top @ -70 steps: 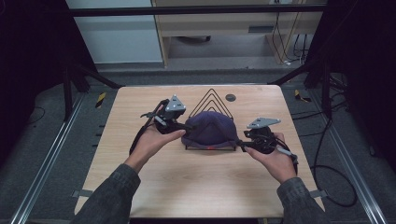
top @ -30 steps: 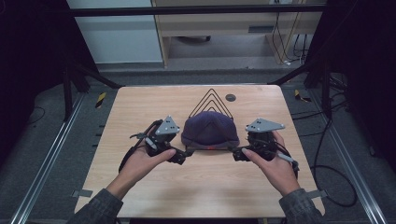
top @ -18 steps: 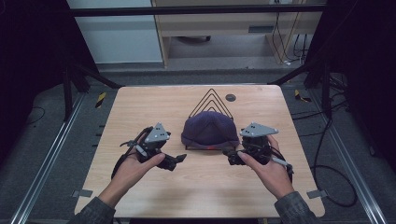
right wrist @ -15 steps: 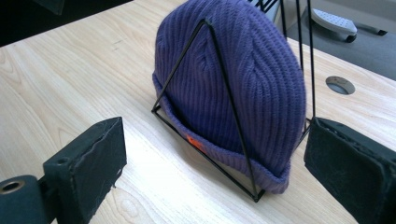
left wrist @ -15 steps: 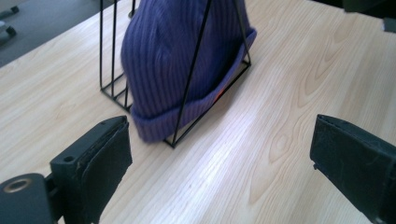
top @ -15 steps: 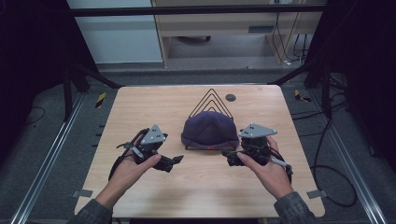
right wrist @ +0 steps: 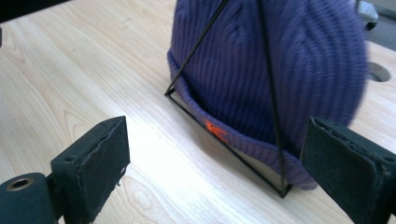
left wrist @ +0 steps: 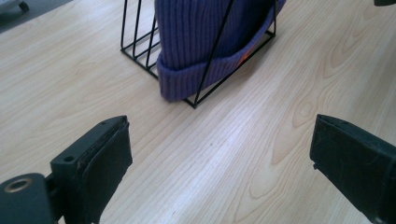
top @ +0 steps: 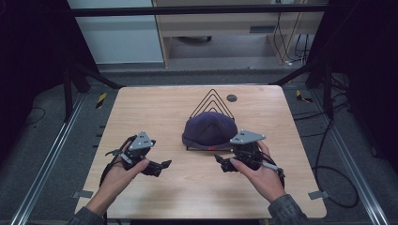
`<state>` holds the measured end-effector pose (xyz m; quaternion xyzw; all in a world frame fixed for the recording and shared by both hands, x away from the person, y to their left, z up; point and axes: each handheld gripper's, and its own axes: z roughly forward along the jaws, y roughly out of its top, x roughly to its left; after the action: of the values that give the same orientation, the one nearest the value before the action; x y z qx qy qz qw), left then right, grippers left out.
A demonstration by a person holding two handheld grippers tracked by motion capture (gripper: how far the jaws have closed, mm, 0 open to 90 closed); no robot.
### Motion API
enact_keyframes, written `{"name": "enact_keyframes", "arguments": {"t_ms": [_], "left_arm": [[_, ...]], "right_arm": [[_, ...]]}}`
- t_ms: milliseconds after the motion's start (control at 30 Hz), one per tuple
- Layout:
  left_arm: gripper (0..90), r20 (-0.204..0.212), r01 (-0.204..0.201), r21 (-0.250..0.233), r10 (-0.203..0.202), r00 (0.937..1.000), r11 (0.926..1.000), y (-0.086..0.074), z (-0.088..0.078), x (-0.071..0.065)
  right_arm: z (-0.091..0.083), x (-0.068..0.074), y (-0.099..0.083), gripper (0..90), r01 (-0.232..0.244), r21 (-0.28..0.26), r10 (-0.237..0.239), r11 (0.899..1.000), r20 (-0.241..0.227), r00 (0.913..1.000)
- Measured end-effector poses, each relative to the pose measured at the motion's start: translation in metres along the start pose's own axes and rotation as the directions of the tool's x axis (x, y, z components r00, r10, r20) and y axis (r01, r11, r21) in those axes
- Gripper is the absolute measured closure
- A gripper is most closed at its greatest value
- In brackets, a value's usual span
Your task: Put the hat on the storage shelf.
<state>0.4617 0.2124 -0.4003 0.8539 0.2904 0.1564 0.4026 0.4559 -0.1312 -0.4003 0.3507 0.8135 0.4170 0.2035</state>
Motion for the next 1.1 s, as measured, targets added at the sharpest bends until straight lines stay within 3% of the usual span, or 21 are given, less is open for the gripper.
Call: {"name": "enact_keyframes", "arguments": {"t_ms": [433,667,967,1100], "left_arm": [[5.3,-0.045,0.033,0.051,-0.031,0.9985,0.9981,-0.030,0.008,0.017],[5.3,-0.071,0.065,0.099,-0.058,0.9958,0.9929,-0.053,0.017,0.031],[5.3,-0.112,0.128,0.112,-0.116,0.9870,0.9854,-0.075,0.019,0.049],[5.2,-0.124,0.153,0.126,-0.138,0.9827,0.9802,-0.083,0.021,0.059]], "right_arm": [[0.027,0.018,-0.015,11.2,0.035,0.084,-0.030,0.996,-0.059,0.9978],[0.045,0.028,-0.027,12.3,0.054,0.137,-0.041,0.989,-0.094,0.9947],[0.066,0.027,-0.038,12.8,0.008,0.174,0.011,0.985,-0.110,0.9938],[0.076,0.024,-0.044,12.9,-0.021,0.182,0.039,0.983,-0.094,0.9949]]}}
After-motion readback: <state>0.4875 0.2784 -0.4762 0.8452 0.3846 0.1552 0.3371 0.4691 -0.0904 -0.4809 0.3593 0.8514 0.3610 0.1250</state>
